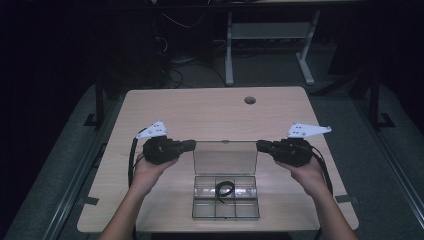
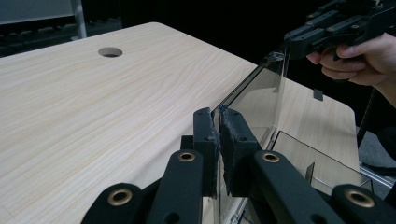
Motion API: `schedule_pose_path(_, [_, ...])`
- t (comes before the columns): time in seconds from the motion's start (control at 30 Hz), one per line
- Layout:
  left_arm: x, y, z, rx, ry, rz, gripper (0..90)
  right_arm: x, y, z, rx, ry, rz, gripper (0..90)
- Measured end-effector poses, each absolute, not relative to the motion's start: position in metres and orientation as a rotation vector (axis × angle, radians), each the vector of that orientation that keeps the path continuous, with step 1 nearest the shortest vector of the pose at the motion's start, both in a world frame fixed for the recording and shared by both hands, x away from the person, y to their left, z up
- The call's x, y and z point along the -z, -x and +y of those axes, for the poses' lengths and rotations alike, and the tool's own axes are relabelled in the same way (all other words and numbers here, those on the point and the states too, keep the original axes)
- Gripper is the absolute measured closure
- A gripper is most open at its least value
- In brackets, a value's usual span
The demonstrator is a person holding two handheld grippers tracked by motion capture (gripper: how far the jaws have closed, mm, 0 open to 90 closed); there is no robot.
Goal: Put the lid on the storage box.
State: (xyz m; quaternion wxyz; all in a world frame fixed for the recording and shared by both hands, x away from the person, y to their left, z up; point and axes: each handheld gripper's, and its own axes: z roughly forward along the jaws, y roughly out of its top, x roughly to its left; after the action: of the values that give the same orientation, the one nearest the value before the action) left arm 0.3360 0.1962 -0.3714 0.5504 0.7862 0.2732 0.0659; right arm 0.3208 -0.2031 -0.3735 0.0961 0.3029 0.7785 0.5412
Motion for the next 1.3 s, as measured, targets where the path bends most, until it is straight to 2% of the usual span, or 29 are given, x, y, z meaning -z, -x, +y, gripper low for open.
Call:
schedule_pose_path(0.13, [0.371, -0.335, 0.196, -0.161, -1.859, 0.645, 84.7, 0.374, -0.322, -0.202, -1.6, -0.893, 2.306, 84.4])
schedule_pose_path(0.63, [0.366, -0.327, 0.197, -0.169, -1.865, 0.651, 82.1, 0.372, -0.316, -0.2, -1.603, -0.859, 2.289, 85.0])
schedule_pose_path(1.3, [0.365, -0.3, 0.205, -0.111, -1.879, 0.639, 77.4, 0.371, -0.293, -0.2, -1.597, -0.768, 2.352, 79.7])
